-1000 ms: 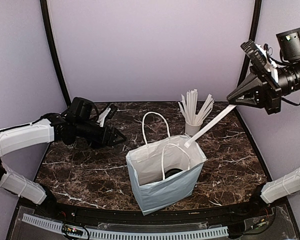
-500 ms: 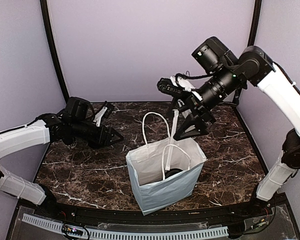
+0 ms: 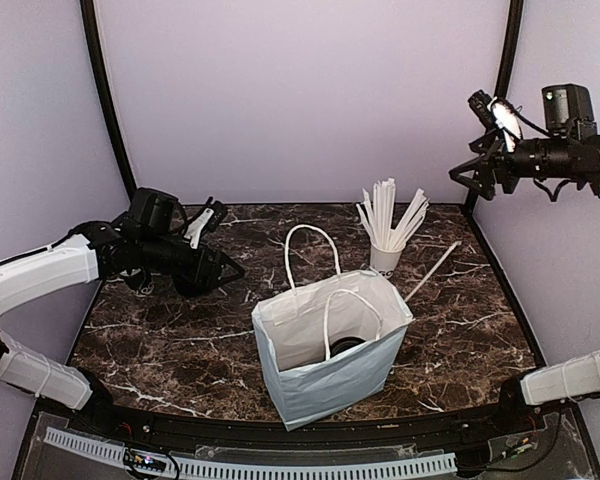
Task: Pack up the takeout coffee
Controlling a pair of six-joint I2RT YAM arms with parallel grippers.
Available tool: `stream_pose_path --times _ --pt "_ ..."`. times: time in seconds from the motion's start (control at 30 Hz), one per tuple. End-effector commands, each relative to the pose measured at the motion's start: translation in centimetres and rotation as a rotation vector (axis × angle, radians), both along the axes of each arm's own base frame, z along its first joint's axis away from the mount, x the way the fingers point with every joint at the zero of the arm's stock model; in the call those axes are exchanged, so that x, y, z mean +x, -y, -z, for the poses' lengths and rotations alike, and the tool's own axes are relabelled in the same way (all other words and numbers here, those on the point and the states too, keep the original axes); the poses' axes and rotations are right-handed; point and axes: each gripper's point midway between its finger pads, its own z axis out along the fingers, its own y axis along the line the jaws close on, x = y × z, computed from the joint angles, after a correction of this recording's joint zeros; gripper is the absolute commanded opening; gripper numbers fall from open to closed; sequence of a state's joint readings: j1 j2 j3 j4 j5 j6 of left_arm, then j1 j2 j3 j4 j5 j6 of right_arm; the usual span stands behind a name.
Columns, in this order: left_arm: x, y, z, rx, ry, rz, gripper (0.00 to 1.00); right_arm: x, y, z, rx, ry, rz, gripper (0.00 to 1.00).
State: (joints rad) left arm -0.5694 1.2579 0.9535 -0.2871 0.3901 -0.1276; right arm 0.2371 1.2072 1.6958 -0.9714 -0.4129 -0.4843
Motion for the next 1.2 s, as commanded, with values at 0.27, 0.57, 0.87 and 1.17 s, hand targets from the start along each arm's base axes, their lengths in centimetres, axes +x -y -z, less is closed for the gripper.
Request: stream_pose_path --times 0.27,0.57,0.87,1.17 --pt "-0.6 -0.1 -3.0 -0.044 0.060 0.030 0.72 -1.4 2.7 4.7 0.083 -0.071 -0.008 0.81" --pt "-1.7 -1.2 -3.3 -0.040 0.088 0.025 0.71 -2.2 6.4 23.4 -0.398 -0.363 -0.143 0.45" --pt "-3.2 -2.1 -3.3 -0.058 0.103 0.016 0.71 2.6 5.8 30.6 -0.672 -0.286 -0.275 0.35" --pt "-3.7 -3.1 -3.6 -0.083 0.128 -0.035 0.71 6.0 5.9 35.6 -0.864 -0.331 -0.347 0.31"
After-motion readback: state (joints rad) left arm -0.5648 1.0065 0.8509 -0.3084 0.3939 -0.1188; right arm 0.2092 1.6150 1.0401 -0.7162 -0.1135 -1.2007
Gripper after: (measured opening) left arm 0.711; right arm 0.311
